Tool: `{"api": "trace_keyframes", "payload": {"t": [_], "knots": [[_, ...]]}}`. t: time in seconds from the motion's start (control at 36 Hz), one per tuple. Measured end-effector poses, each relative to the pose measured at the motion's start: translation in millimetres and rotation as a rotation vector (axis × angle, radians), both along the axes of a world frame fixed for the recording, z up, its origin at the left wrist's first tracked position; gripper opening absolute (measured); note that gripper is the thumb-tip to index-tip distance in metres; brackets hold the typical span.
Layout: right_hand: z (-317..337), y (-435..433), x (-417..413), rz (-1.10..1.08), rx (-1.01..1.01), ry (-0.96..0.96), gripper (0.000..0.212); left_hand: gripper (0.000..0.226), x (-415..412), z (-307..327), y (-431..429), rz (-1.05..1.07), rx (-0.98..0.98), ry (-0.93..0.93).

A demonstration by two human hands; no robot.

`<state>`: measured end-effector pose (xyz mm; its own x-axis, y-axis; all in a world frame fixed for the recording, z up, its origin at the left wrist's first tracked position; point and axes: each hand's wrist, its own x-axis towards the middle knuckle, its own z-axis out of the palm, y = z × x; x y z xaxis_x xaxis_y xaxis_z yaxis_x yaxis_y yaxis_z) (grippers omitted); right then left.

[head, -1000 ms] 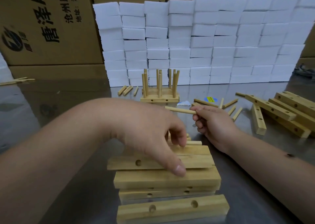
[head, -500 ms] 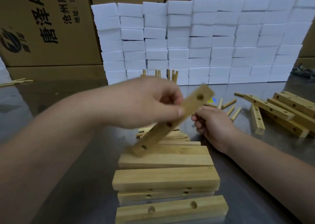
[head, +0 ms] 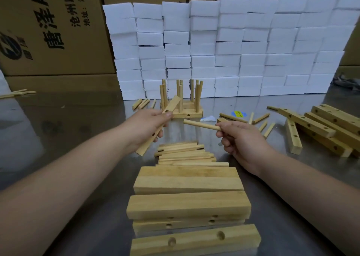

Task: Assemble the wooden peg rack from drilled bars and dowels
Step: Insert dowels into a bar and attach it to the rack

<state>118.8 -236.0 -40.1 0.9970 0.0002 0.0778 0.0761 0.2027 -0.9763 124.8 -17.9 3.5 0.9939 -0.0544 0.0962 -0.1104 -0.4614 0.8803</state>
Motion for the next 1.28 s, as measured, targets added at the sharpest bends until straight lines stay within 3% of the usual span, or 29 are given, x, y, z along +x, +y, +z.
{"api": "trace_keyframes", "payload": {"t": [0.17, 0.28, 0.47, 0.72, 0.86, 1.14, 1.28], "knots": [[0, 0, -1, 0.019, -0.025, -0.020, 0.014, 0.028, 2, -4, -3, -0.038, 0.004, 0.099], [1, 1, -2, 0.018, -0.025, -0.031, 0.015, 0.028, 3, -4, -4, -0.049, -0.122, 0.164], [1, 2, -2, 0.008, -0.009, -0.028, 0.016, 0.023, 4, -7, -6, -0.069, -0.199, 0.121], [0, 2, -2, 0.004, -0.055, -0.042, 0.017, 0.030, 5, -7, -10, -0.032, -0.483, 0.169], [0, 2, -2, -0.002, -0.060, -0.038, 0.016, 0.013, 3, -11, -13, -0.078, -0.444, 0.137], [0, 3, -3, -0.063, -0.062, -0.068, 0.018, 0.021, 4, -16, -8, -0.134, -0.328, 0.133], [0, 4, -3, -0.075, -0.062, -0.077, 0.019, 0.021, 6, -14, -5, -0.143, -0.372, 0.149]]}}
